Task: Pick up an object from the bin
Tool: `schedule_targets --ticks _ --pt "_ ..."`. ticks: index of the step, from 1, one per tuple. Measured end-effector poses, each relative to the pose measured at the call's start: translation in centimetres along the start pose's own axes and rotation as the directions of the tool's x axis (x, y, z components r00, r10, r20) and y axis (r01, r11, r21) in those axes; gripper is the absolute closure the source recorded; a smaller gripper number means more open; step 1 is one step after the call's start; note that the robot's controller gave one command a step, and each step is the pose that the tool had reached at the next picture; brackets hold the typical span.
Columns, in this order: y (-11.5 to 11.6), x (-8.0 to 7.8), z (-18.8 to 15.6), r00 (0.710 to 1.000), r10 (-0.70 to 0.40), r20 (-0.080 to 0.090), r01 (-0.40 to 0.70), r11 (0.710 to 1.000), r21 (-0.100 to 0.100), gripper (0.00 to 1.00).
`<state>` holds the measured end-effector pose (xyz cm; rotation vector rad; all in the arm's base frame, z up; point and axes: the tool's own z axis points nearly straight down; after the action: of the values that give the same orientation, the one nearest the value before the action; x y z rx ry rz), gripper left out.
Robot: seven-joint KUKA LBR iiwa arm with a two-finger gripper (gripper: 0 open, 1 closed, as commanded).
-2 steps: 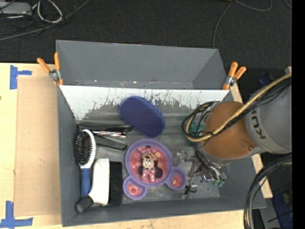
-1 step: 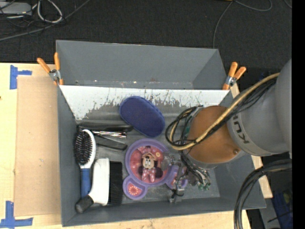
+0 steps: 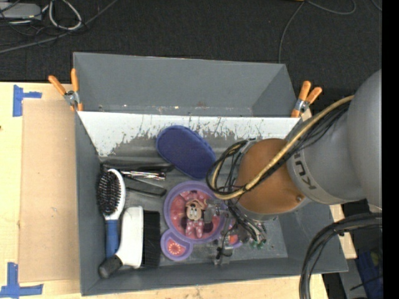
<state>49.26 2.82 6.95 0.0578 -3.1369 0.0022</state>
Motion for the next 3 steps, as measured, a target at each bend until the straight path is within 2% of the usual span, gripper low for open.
schedule_targets --ticks 1,2,3 --pt "-0.2 0.5 -0.5 1.000 -0.010 0.001 0.010 1.000 -0.001 0.00" --pt "2.8 -2.8 -0.2 0.973 -0.230 -0.002 0.230 0.973 -0.001 0.00" --pt "4.2 -3.9 0.0 0.920 -0.392 -0.012 0.392 0.920 -0.001 1.00"
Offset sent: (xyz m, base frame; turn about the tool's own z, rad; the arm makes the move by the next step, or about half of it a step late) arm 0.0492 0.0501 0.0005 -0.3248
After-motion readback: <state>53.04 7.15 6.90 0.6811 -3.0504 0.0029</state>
